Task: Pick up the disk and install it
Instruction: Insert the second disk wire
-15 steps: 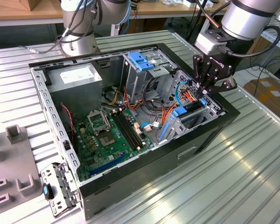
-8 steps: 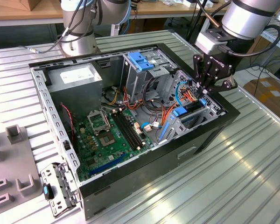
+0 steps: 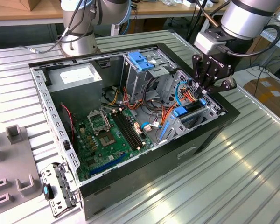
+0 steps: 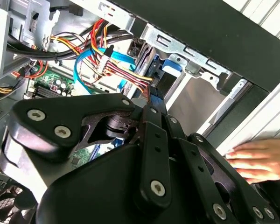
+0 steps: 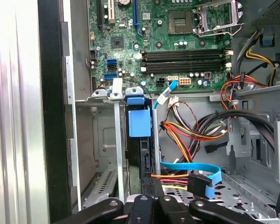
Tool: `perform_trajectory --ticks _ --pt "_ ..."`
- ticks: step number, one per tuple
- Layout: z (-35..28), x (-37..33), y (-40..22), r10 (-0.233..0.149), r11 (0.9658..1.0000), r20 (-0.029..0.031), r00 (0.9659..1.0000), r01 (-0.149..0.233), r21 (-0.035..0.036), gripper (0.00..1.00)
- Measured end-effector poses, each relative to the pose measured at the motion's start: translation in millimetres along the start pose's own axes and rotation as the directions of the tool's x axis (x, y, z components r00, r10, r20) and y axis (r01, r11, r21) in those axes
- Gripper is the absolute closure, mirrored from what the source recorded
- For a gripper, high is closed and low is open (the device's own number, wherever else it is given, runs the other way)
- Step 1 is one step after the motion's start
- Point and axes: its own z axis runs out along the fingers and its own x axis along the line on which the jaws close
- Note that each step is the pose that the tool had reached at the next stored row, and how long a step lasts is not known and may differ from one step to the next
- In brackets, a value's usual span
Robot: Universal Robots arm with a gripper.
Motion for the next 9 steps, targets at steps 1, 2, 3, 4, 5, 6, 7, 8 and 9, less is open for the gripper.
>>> perform_trajectory --ticks 1,2,3,4,5,6,7,8,9 --pt "0.0 0.1 1.1 0.0 1.0 0.0 1.0 0.0 0.0 0.89" --pt "-0.1 0.1 2.4 0.0 1.0 -0.0001 1.0 0.0 0.0 0.89" --pt "-0.1 0.2 4.1 0.0 1.0 -0.0001 1.0 0.0 0.0 0.89" --pt "0.0 0.5 9.8 0.0 1.0 -0.0001 1.0 0.0 0.0 0.89" --pt "0.0 0.7 12.9 0.0 1.0 0.0 1.0 0.0 0.0002 0.89" --pt "0.1 0.8 13.6 0.0 1.0 0.0002 1.0 0.0 0.0002 0.89" --pt "0.1 0.9 14.4 0.0 1.0 0.0001 1.0 0.0 0.0002 0.89" --pt "0.1 0.9 14.6 0.0 1.0 0.0003 1.0 0.0 0.0002 0.89" --pt "0.0 0.8 14.6 0.0 1.0 0.0006 1.0 0.0 0.0002 0.89"
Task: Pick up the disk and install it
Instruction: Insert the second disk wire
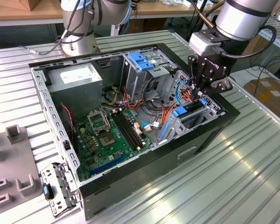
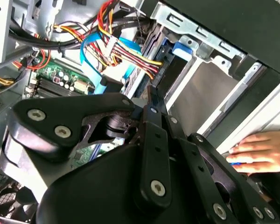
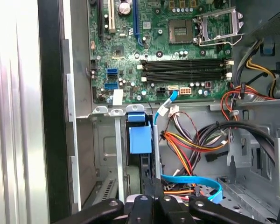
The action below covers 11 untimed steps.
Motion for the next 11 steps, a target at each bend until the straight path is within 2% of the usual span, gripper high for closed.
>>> perform_trajectory --ticks 3,7,11 --pt "-1.3 0.0 0.1 0.0 1.0 -0.0004 1.0 0.0 0.0 0.89" --pt "-17.0 -0.9 0.4 0.0 1.0 0.0002 1.0 0.0 0.0 0.89" --pt "-27.5 -3.2 0.6 0.0 1.0 0.0006 1.0 0.0 0.0 0.89"
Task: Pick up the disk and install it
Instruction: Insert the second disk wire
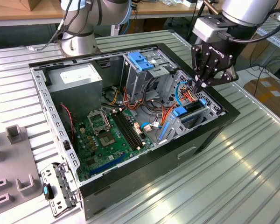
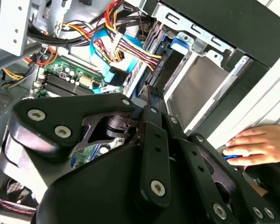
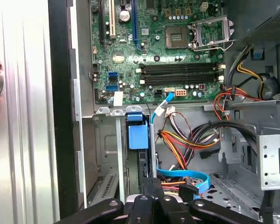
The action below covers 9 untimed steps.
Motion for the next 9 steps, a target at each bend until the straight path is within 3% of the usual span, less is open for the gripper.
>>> perform_trajectory --ticks 2,6,7,9 --pt "-3.3 -3.2 0.2 0.0 1.0 0.0009 1.0 0.0 0.0 0.89" --pt "-7.2 -17.5 1.0 0.0 1.0 -0.0006 1.0 0.0 0.0 0.89" --pt "-8.2 -22.7 1.3 0.0 1.0 -0.005 1.0 0.0 0.0002 0.89" --pt "-9.1 -35.1 1.7 0.0 1.0 -0.0251 0.9997 0.0 0.0001 0.89"
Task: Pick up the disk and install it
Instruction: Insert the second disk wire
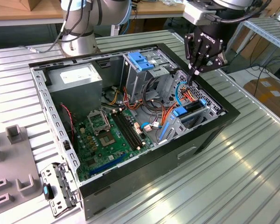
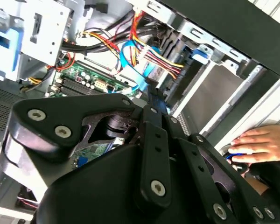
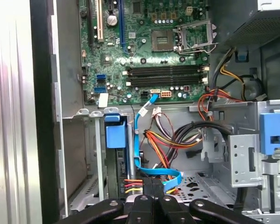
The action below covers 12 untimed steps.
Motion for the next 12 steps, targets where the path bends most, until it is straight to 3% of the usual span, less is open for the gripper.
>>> perform_trajectory --ticks 1,3,12 --pt "0.0 -2.3 -0.1 0.0 1.0 -0.0122 0.9999 0.0 -0.0005 0.89" --pt "0.0 -2.5 -0.1 0.0 1.0 -0.0201 0.9998 0.0 -0.0003 0.89" --pt "-0.1 -2.6 -0.2 0.0 1.0 -0.0205 0.9998 0.0 -0.0002 0.89"
